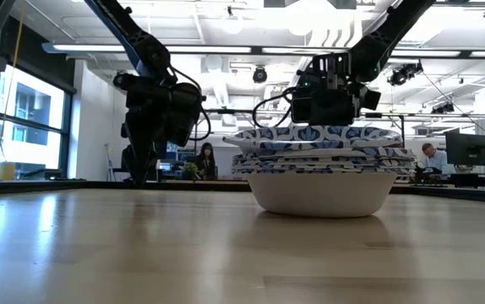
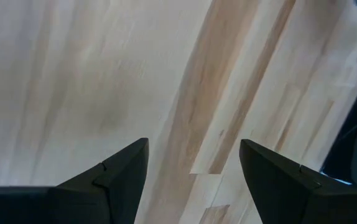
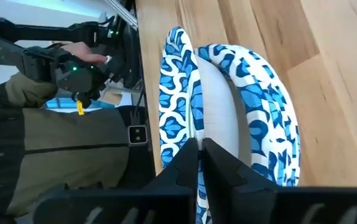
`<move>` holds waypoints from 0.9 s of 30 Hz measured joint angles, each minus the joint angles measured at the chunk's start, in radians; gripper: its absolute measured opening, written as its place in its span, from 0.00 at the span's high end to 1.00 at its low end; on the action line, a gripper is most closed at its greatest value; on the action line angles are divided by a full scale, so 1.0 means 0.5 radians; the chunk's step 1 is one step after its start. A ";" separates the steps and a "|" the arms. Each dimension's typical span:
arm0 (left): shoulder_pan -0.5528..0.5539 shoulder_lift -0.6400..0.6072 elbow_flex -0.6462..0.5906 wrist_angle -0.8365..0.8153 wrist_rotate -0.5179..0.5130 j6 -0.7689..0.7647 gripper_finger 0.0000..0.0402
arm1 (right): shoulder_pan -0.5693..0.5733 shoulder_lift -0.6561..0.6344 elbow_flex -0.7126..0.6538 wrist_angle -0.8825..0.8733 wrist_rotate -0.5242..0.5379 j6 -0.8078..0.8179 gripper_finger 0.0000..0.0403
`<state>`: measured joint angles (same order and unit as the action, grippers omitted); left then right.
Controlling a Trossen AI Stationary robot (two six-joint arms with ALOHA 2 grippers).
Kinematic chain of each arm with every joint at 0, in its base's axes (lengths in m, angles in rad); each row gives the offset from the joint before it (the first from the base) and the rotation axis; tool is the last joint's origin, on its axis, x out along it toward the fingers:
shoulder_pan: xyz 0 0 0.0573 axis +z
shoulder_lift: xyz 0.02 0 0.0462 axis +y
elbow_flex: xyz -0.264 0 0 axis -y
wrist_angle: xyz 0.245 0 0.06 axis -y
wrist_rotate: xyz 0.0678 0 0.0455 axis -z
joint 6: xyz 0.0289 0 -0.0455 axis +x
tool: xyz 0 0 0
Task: Nest bowls inside each other
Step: Stack the white patterned bowl on top of the other white patterned bowls, then return to Home Position
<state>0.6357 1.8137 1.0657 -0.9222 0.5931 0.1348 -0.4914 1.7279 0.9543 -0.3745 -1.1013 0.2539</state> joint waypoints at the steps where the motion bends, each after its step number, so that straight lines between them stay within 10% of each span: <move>1: 0.000 0.000 0.000 0.002 0.016 -0.001 0.40 | -0.005 0.000 0.000 -0.004 0.005 0.002 0.99; 27: 0.026 0.000 0.011 0.003 0.027 0.001 0.40 | -0.149 -0.352 0.000 -0.019 0.227 0.023 0.54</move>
<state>0.6489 1.8137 1.0710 -0.9207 0.6067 0.1352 -0.5659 1.5521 0.9543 -0.3840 -0.9878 0.2653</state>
